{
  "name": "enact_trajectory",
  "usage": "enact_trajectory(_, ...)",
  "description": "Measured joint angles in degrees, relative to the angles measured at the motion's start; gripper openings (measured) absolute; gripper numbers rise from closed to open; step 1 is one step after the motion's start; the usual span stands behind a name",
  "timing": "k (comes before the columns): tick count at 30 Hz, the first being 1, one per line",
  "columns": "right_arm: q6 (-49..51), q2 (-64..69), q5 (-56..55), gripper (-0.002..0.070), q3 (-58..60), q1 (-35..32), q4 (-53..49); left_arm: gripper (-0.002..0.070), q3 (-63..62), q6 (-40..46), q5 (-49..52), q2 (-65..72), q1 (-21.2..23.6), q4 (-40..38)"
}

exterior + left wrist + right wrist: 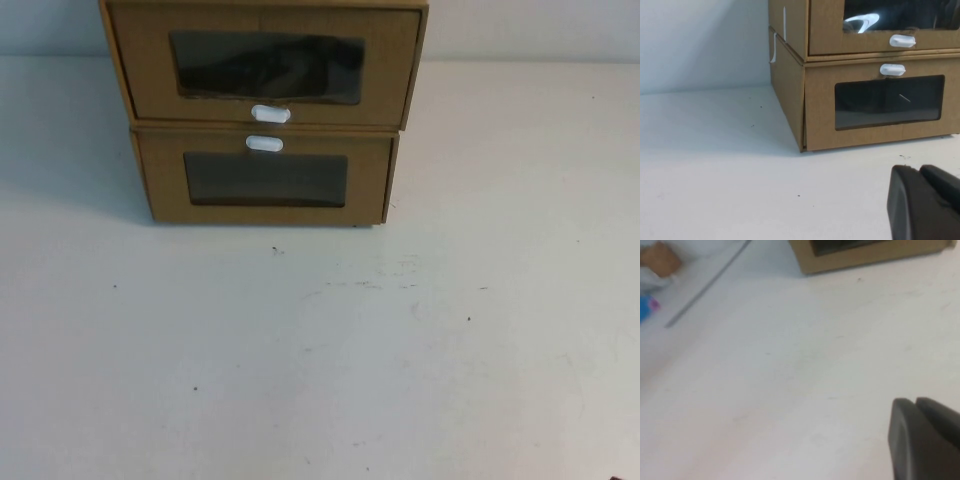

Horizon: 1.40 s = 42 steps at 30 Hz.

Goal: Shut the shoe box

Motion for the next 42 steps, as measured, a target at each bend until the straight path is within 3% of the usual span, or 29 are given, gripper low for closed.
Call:
enact_trajectory(4, -0.3, 0.0, 0.0, -0.0011, 0.0, -7.5, -11.6, -0.0002, 0.0, 0.0, 0.0, 0.0, 0.0, 0.0)
enact_trajectory(10, -0.3, 0.0, -0.6, -0.0011, 0.0, -27.6, -14.0, -0.0002, 0.0, 0.0, 0.1, 0.0, 0.0, 0.0)
enact_trajectory(14, -0.3, 0.0, -0.8, -0.0011, 0.0, -34.9, -14.3, -0.0002, 0.0, 0.0, 0.1, 0.0, 0.0, 0.0)
enact_trajectory(23, -1.4, 0.0, -4.5, -0.0011, 0.0, -36.2, -12.1, -0.0002, 0.0, 0.0, 0.1, 0.0, 0.0, 0.0)
enact_trajectory(25, -6.9, 0.0, -3.1, -0.0011, 0.0, -36.2, -6.9, -0.0002, 0.0, 0.0, 0.1, 0.0, 0.0, 0.0)
enact_trajectory(28, -23.5, 0.0, 1.8, -0.0011, 0.0, -36.3, 5.3, -0.0002, 0.0, 0.0, 0.1, 0.0, 0.0, 0.0)
enact_trajectory(31, -30.5, 0.0, 4.3, -0.0011, 0.0, -36.3, 10.9, -0.0002, 0.0, 0.0, 0.1, 0.0, 0.0, 0.0)
enact_trajectory(42, -32.9, 0.0, 4.9, -0.0011, 0.0, -36.4, 12.8, -0.0002, 0.0, 0.0, 0.1, 0.0, 0.0, 0.0)
